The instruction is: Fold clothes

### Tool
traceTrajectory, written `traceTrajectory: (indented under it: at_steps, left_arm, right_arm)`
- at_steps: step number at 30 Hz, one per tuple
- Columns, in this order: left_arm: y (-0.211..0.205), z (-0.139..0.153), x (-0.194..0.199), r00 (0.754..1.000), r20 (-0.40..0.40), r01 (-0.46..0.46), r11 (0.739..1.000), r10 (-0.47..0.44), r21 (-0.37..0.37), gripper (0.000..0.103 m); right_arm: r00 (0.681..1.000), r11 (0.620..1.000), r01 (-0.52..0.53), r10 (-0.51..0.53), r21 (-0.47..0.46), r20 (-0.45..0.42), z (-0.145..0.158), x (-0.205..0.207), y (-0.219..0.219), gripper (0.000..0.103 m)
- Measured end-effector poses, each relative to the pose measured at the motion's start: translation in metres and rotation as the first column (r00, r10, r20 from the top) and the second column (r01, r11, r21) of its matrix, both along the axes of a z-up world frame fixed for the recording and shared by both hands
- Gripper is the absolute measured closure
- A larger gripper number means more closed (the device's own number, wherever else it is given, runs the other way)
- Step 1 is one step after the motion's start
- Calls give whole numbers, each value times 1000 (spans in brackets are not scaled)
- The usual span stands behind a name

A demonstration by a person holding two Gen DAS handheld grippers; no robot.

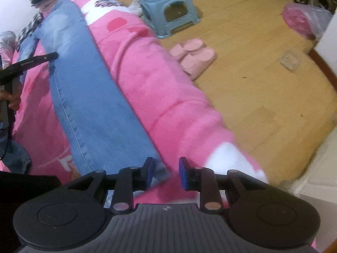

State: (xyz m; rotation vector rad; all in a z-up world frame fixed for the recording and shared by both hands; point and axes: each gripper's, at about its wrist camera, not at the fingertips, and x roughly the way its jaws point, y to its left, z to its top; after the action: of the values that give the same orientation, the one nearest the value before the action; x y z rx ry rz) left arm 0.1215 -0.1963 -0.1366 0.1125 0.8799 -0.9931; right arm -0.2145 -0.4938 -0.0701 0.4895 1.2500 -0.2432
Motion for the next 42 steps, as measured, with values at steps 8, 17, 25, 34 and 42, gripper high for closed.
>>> traceTrajectory:
  at_steps: [8, 17, 25, 34, 42]
  left_arm:
    - [8, 3, 3, 998, -57, -23, 999, 21, -30, 74]
    - [36, 10, 32, 978, -137, -167, 984, 157, -65, 70]
    - [62, -11, 85, 882, -379, -343, 933, 279, -110, 70]
    - [59, -21, 95, 863, -412, -380, 913, 291, -151, 72]
    - [60, -14, 93, 830, -427, -444, 888, 358, -119, 102]
  right_arm:
    - [953, 973, -212, 226, -86, 200, 34, 71, 30, 76]
    - [782, 851, -465, 524, -243, 338, 19, 215, 99, 77]
    - [880, 960, -263, 281, -100, 383, 1, 279, 48, 73]
    - [931, 984, -177, 159, 26, 328, -35, 286, 28, 73]
    - [924, 979, -205, 196, -6, 328, -39, 287, 32, 73]
